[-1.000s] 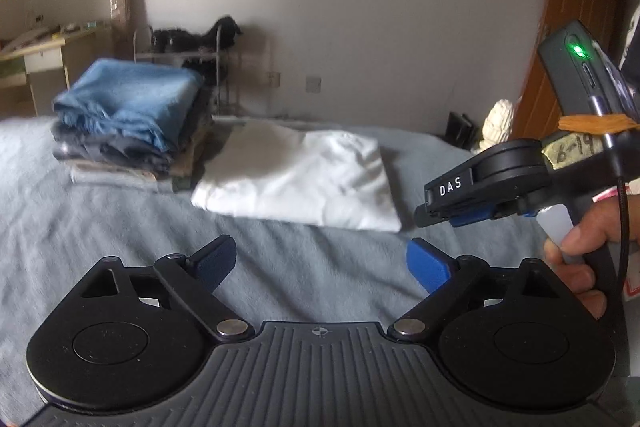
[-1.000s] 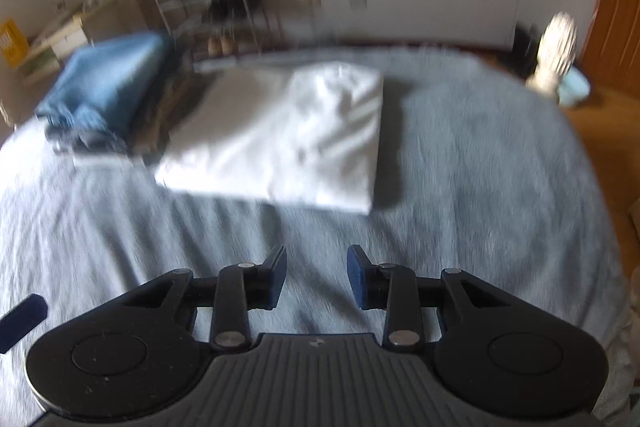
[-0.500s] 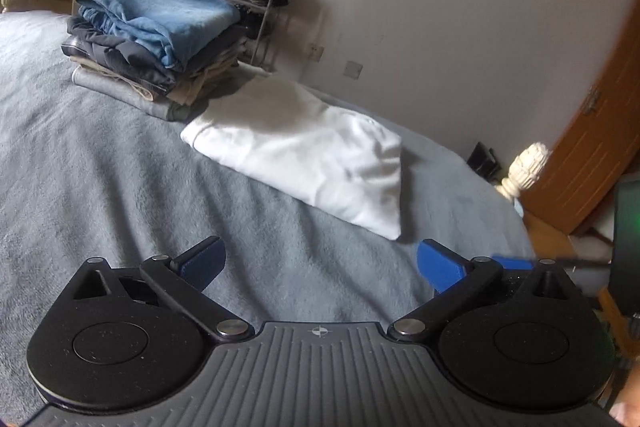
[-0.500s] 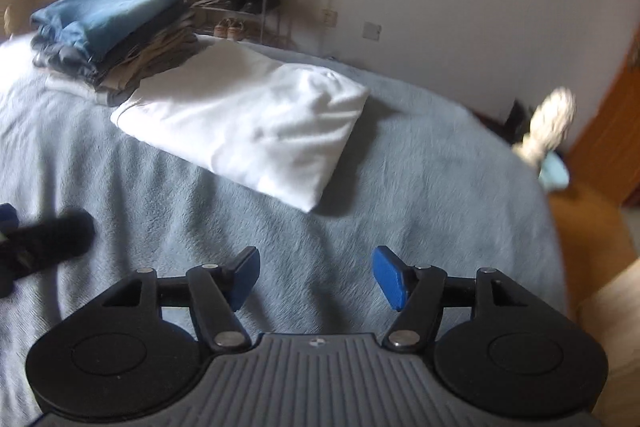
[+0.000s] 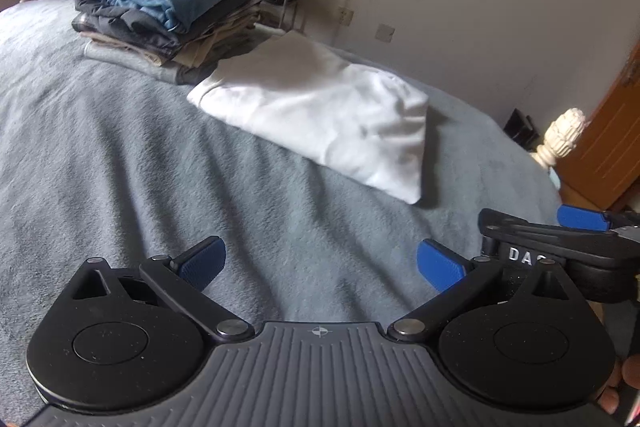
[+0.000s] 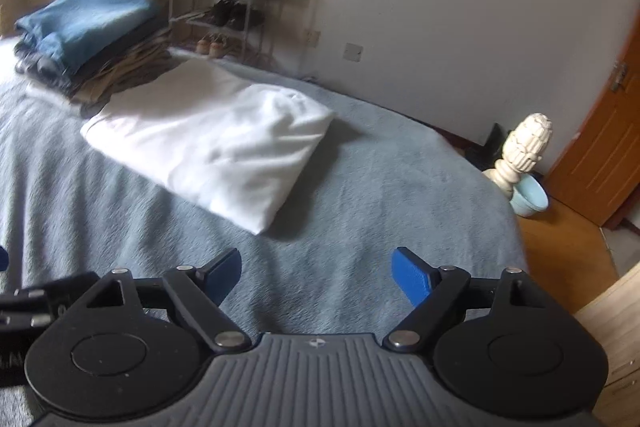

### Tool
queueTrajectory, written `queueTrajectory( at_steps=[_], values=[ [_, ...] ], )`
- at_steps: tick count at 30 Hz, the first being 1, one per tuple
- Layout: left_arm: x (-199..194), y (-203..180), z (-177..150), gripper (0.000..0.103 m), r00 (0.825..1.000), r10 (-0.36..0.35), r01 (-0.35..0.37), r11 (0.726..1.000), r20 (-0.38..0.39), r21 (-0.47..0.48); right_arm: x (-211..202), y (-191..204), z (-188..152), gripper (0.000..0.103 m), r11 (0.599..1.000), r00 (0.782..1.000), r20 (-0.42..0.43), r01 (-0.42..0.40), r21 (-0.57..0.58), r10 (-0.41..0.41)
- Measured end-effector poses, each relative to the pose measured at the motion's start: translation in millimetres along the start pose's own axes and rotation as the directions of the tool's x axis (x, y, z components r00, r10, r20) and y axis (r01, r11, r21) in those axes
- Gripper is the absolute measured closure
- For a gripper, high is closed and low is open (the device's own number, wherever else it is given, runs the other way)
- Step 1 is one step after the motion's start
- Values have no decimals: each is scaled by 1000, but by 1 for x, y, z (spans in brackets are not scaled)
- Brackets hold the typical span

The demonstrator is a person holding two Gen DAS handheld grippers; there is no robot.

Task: Fold clothes

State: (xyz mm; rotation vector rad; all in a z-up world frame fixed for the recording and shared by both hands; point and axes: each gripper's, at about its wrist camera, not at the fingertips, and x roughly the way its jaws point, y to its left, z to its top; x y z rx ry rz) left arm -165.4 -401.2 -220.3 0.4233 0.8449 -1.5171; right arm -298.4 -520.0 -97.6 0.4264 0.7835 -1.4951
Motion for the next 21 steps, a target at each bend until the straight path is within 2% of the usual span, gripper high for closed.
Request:
queueTrajectory(
  at_steps=[2, 7, 13, 21],
  values=[
    [1, -5, 1, 0, 1000, 1, -1, 1000, 1, 13, 0, -4, -1, 12, 1000, 1000, 14, 6, 11, -7],
    [3, -14, 4, 0, 998, 63, -63, 998, 1, 30, 1, -13, -4, 7, 999, 1000, 20, 5, 38, -6],
    [1, -15, 6, 0, 996, 91, -91, 996, 5, -24, 3, -21, -8, 4, 998, 1000, 2, 0, 66, 0],
    [6, -26, 4, 0, 992, 123, -123, 992, -4, -3, 3, -32, -13, 2, 997, 1000, 7, -4, 81, 4]
  ],
)
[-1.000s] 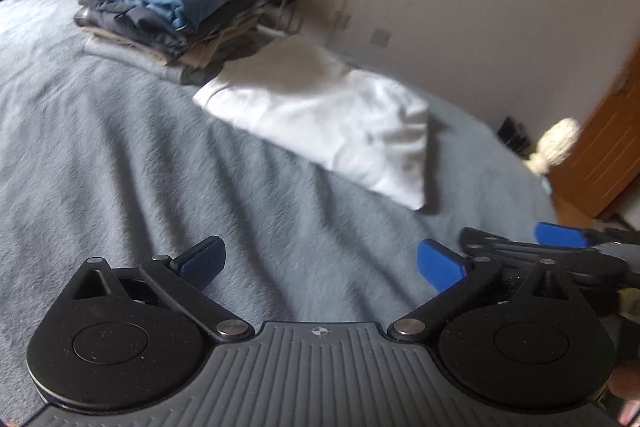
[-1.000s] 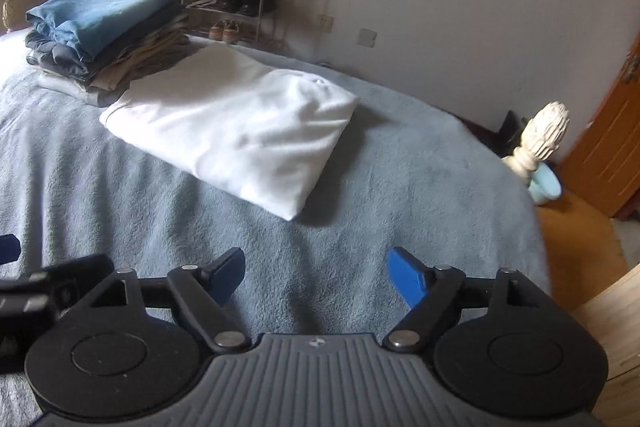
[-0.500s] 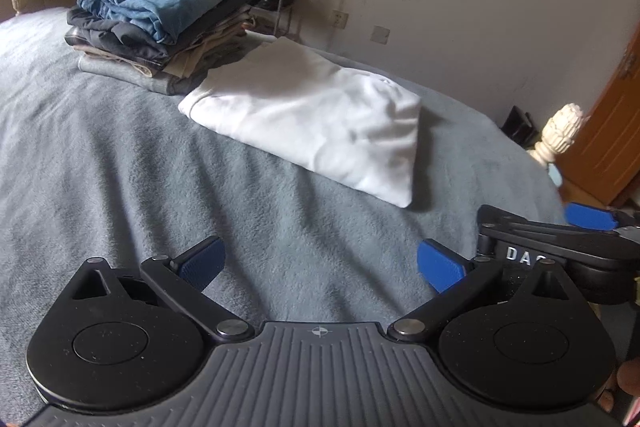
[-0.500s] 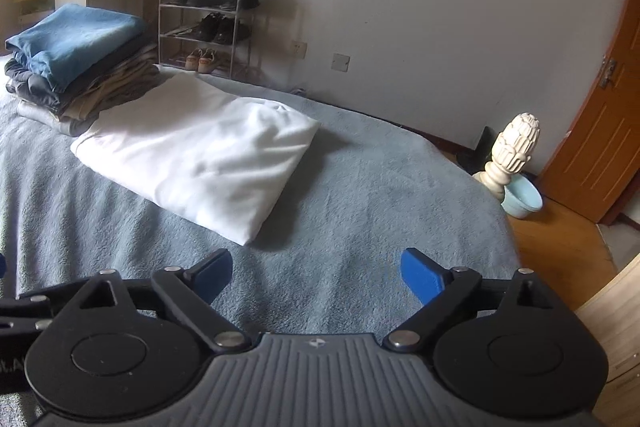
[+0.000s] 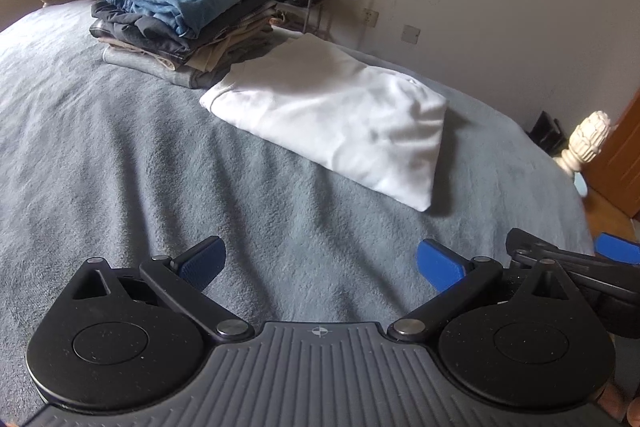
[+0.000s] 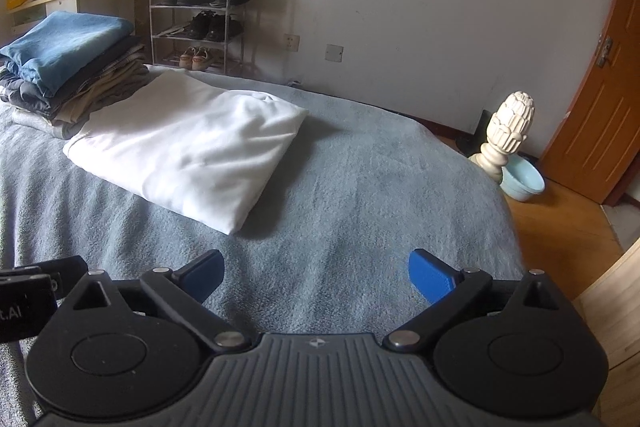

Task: Fold clothes

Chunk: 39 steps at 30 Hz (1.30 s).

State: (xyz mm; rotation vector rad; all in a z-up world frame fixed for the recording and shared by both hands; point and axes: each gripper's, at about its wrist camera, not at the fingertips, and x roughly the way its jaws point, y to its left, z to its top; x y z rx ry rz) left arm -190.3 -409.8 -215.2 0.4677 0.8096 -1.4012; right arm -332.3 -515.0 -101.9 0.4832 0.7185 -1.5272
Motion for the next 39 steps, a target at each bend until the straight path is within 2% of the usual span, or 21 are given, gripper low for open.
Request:
queueTrajectory(
  at_steps=[4, 15, 25, 39],
  values=[
    [-2, -11, -1, 0, 1000, 5, -5, 999, 9, 43, 2, -7, -1, 2, 1000, 1000, -8, 0, 24, 0],
    [-2, -27, -2, 0, 1000, 21, -22, 997, 5, 77, 4, -21, -5, 2, 999, 1000, -17, -8, 47, 8],
    [-4, -36, 0, 0, 1000, -15, 17, 998, -24, 58, 2, -27, -9, 2, 1000, 1000, 15, 12, 29, -13],
    [-12, -38, 0, 0, 1000, -6, 6, 998, -1, 57, -8, -29, -8, 2, 999, 999, 40, 18, 37, -19]
  ],
)
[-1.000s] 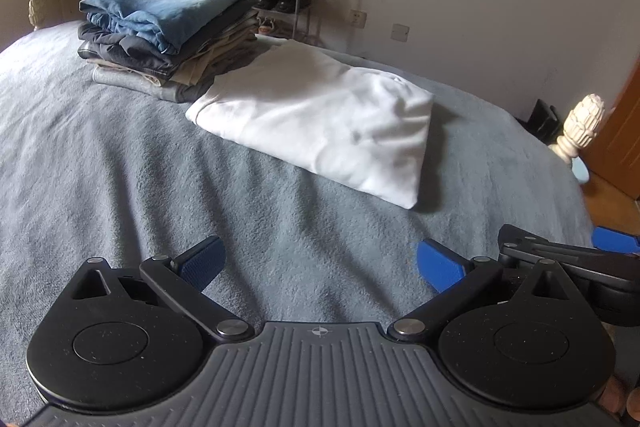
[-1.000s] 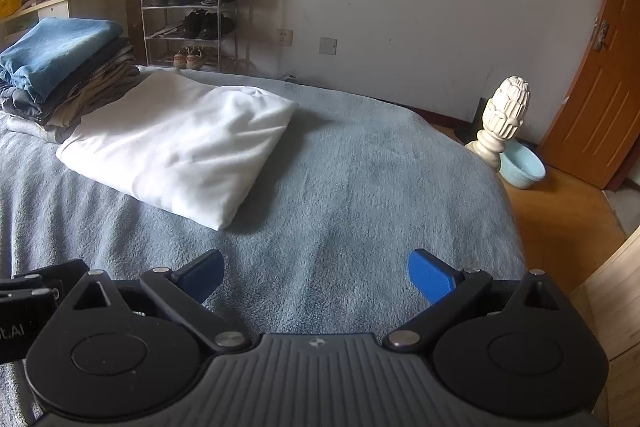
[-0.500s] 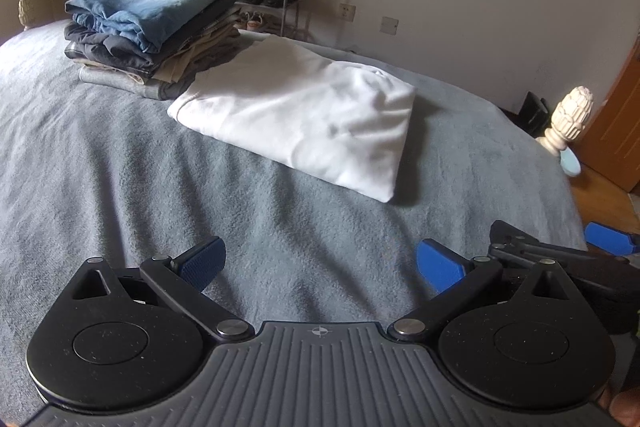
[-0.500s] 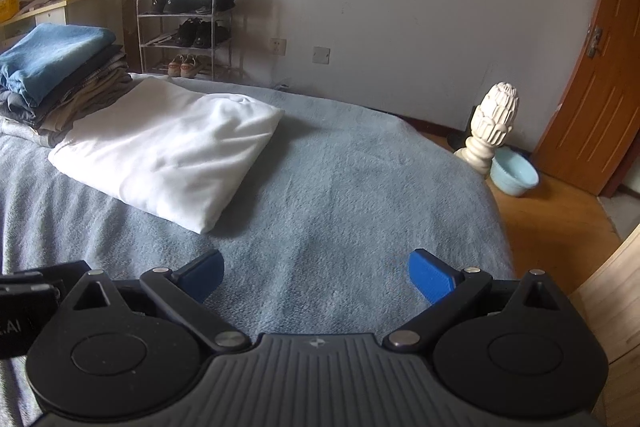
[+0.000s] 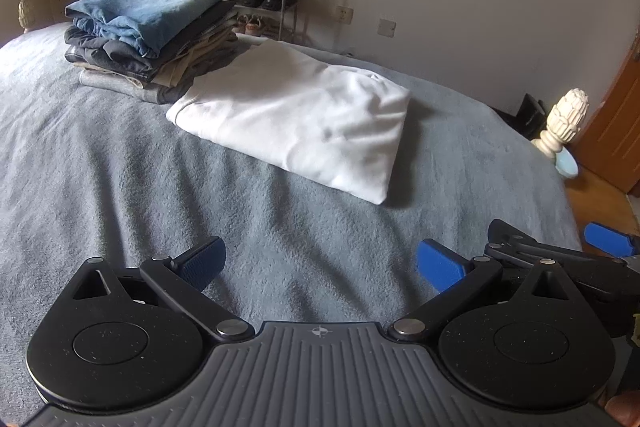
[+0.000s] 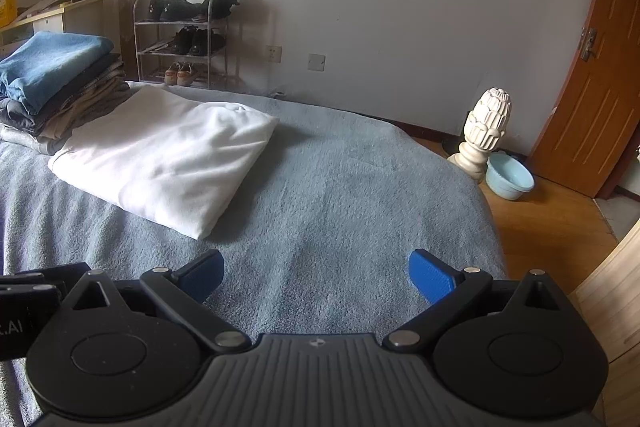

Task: Fold clothes

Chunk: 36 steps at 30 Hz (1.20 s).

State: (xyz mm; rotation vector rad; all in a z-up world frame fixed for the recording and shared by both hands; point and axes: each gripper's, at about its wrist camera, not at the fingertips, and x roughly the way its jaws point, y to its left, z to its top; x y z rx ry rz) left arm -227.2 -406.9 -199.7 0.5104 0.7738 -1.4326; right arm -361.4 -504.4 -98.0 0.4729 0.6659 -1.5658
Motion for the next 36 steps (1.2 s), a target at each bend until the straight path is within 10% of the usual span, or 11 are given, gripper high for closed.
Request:
queueTrajectory(
  at_steps=[36],
  values=[
    [-7, -2, 4, 0, 999, 22, -22, 1000, 48, -1, -1, -3, -1, 1, 1000, 1000, 9, 20, -3, -20]
  ],
)
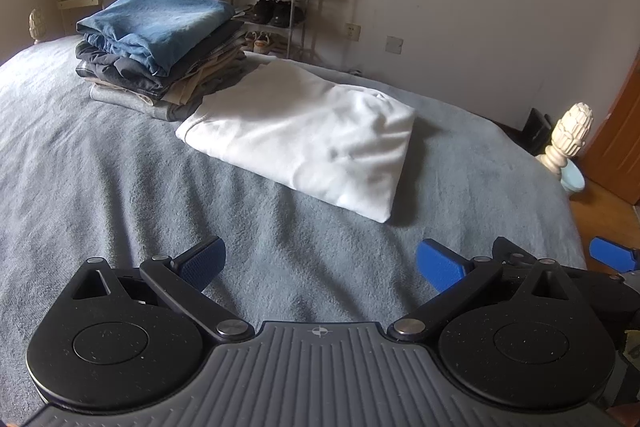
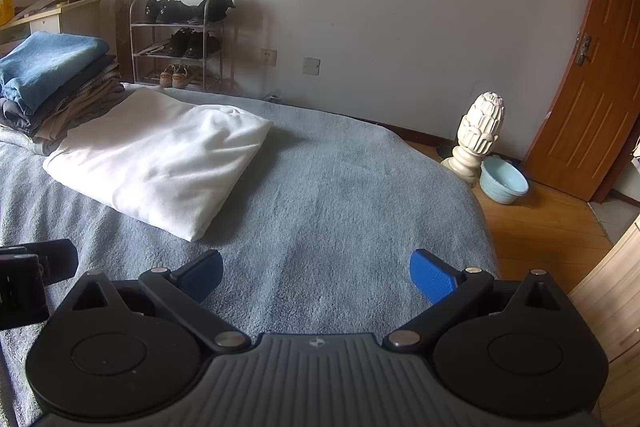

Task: Fold clothes

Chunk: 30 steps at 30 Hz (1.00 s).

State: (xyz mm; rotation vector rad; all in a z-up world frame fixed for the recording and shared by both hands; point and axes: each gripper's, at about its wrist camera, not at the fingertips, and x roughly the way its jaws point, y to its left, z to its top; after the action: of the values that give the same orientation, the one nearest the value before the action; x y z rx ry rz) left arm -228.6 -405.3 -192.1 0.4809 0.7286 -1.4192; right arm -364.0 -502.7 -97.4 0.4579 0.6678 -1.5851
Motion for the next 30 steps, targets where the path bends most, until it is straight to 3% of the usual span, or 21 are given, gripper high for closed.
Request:
queueTrajectory(
  at_steps=[30],
  values=[
    [3, -2, 0, 0, 1000, 4, -4, 1000, -5, 7, 5, 0, 0, 1, 1000, 1000, -12, 10, 1, -10]
  ],
)
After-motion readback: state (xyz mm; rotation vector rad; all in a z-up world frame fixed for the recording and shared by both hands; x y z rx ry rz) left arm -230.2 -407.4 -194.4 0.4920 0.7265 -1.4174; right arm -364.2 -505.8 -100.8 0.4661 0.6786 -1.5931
